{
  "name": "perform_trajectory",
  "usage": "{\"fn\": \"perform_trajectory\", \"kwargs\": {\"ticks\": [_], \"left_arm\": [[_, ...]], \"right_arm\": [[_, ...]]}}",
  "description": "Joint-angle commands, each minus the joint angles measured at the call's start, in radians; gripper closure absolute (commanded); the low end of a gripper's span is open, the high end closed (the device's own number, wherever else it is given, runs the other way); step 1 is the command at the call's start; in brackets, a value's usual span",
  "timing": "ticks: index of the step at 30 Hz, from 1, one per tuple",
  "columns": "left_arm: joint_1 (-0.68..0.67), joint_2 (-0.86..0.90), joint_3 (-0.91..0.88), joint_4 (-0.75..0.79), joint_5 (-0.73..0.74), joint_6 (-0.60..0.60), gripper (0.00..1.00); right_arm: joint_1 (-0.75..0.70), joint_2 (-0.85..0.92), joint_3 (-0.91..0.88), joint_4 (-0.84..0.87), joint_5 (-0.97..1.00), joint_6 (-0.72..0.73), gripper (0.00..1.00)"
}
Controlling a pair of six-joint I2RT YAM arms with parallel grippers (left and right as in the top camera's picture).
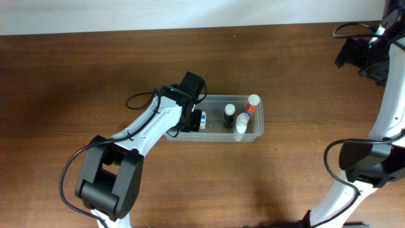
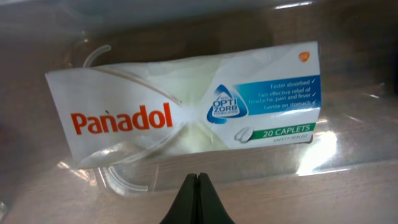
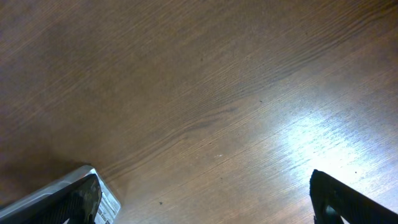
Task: Pack container
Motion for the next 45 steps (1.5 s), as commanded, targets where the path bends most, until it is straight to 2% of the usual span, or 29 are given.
{"fn": "perform_trajectory", "kwargs": {"ticks": [1, 21, 36, 45], "left_arm": [[-0.002, -0.004, -0.013, 0.013, -0.011, -0.013, 0.99], [-0.001, 0.058, -0.013, 0.107, -0.015, -0.013, 0.99], [-0.001, -0.005, 0.018, 0.026, -0.014, -0.012, 0.99], [-0.001, -0.04, 0.022, 0.055, -0.016, -0.013, 0.99]], "right_arm": [[-0.001, -0.03, 0.01, -0.005, 0.012, 0.0, 0.02], [-0.001, -0.03, 0.01, -0.005, 0.012, 0.0, 0.02], [-0.001, -0.03, 0.01, -0.005, 0.012, 0.0, 0.02], [-0.001, -0.03, 0.01, -0.005, 0.012, 0.0, 0.02]]}}
